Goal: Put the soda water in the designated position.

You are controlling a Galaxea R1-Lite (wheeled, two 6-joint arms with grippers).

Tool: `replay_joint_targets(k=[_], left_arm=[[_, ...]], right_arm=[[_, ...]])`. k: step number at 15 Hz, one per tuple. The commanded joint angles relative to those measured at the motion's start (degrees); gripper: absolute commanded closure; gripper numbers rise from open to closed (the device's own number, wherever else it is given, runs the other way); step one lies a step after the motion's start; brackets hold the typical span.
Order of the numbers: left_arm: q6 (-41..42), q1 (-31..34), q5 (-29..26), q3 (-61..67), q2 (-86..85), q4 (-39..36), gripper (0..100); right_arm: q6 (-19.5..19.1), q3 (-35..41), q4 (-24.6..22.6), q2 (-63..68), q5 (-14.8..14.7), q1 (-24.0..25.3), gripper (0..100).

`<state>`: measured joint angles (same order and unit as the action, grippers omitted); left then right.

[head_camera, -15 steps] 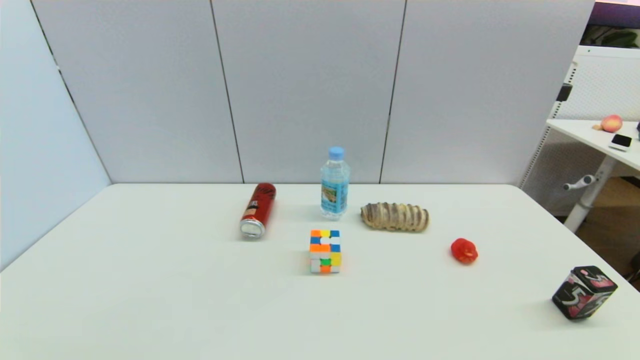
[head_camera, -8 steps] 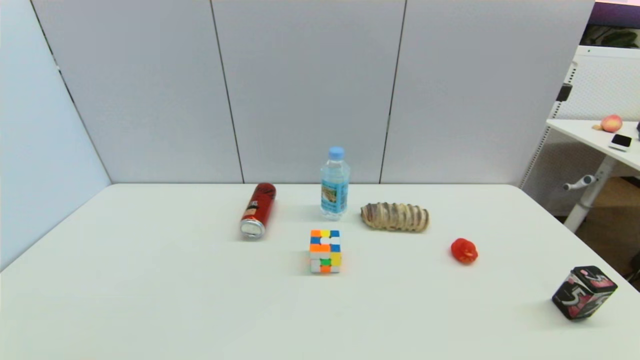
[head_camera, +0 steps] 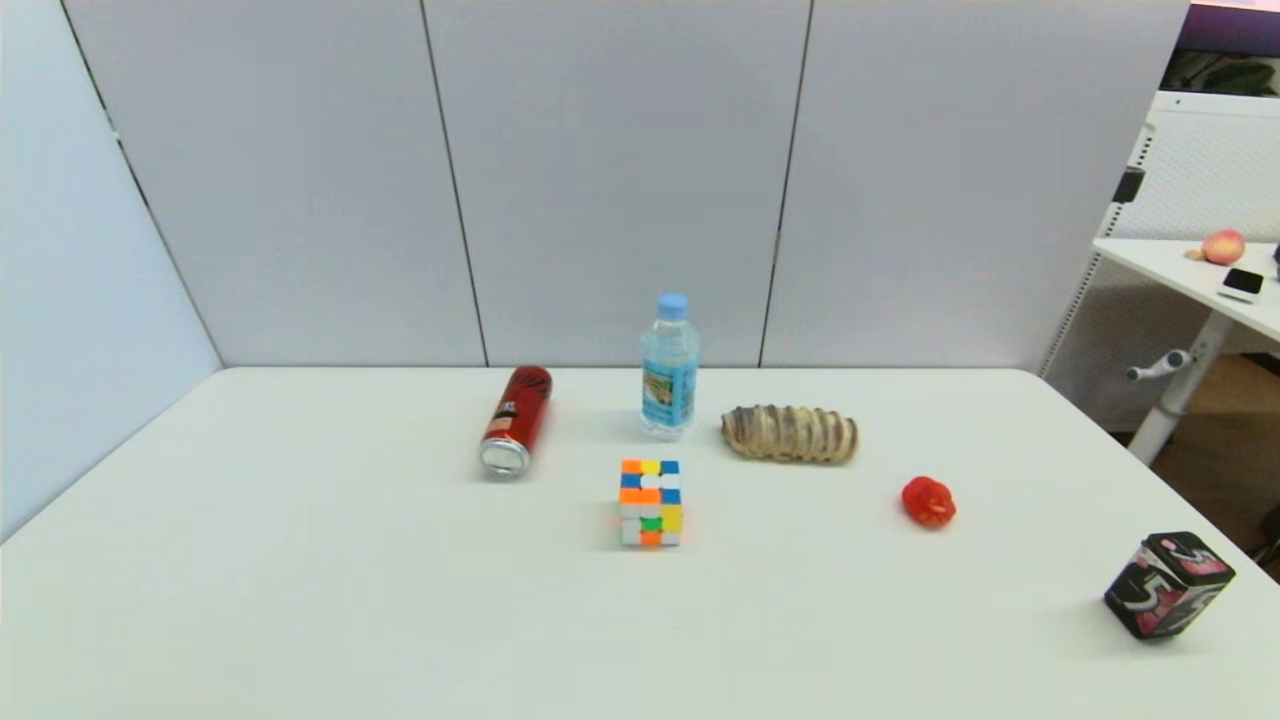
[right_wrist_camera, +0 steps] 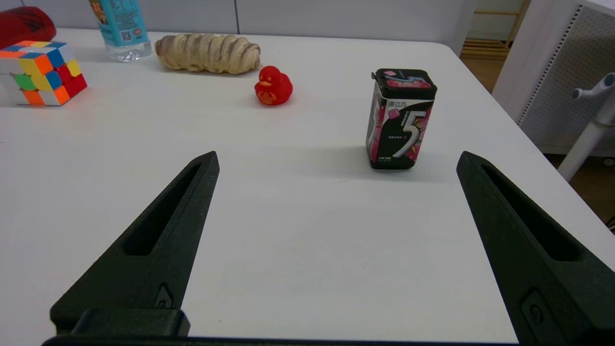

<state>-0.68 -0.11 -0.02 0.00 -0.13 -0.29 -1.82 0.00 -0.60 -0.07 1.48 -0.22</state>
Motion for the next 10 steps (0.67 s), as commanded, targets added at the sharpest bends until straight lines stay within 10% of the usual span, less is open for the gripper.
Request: replay_joint_targets(k=[1, 10], left_arm=[[-0.1, -0.1, 0.0, 0.0, 0.0, -0.1, 0], [-0.1, -0.1, 0.0, 0.0, 0.0, -0.1, 0]], right_arm=[[0.0, 0.0, 0.0, 0.1, 0.0, 0.0, 0], [1.6, 0.0, -0.1, 0.1, -1.5, 0.0, 0]])
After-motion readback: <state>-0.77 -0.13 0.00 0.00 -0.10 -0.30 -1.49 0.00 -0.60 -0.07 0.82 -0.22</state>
